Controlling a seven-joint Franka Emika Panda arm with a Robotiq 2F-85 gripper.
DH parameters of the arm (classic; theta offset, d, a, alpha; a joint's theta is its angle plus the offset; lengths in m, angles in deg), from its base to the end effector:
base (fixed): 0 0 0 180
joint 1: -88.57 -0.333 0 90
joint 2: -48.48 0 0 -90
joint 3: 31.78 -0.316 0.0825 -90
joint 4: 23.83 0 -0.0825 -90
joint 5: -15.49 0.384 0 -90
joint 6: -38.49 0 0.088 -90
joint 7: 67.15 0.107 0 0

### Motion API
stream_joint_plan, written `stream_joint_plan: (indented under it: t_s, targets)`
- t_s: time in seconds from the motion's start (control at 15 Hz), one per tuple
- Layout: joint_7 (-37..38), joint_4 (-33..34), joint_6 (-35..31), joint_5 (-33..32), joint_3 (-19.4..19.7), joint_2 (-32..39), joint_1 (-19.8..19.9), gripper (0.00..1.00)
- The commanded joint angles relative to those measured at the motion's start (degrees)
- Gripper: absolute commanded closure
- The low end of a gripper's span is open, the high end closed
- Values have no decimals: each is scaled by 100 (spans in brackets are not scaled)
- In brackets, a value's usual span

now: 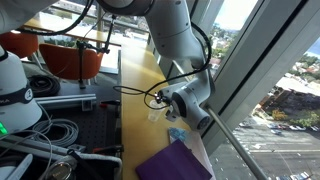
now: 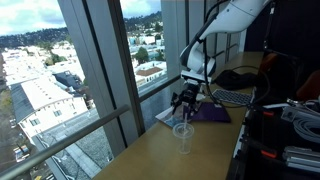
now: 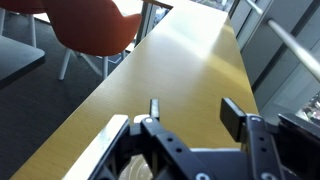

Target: Put the straw inside the cup

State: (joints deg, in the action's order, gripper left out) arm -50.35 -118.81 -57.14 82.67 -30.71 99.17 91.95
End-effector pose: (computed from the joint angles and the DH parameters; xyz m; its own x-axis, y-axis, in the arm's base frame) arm 0.6101 0.0437 0.0952 0.3316 -0.2359 -0.9134 -0.9224 -0.2844 -0.2614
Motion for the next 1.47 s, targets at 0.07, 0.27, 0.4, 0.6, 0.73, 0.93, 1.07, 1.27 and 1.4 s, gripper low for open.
stream_joint_plan:
  t_s: [0.07,0.27,0.4,0.6,0.73,0.93,1.07,1.27,1.4]
  targets:
    - [-235,-811,-97,-178,3,-1163,-350,0]
    - [-212,-1397,-258,-761,83,-2055,-750,0]
    - [-261,-1778,-329,-1258,58,-2605,-915,0]
    - [-506,-2297,-399,-2085,12,-3290,-994,0]
    - [-782,-2653,-587,-2606,-27,-3663,-990,0]
    - [-1300,-2986,-920,-3298,-92,-3972,-908,0]
    - [-1635,-3179,-1155,-3671,-135,-4179,-870,0]
    - [-2144,-3269,-1578,-3987,-231,-4315,-854,0]
    - [-2482,-3231,-1917,-4131,-303,-4291,-861,0]
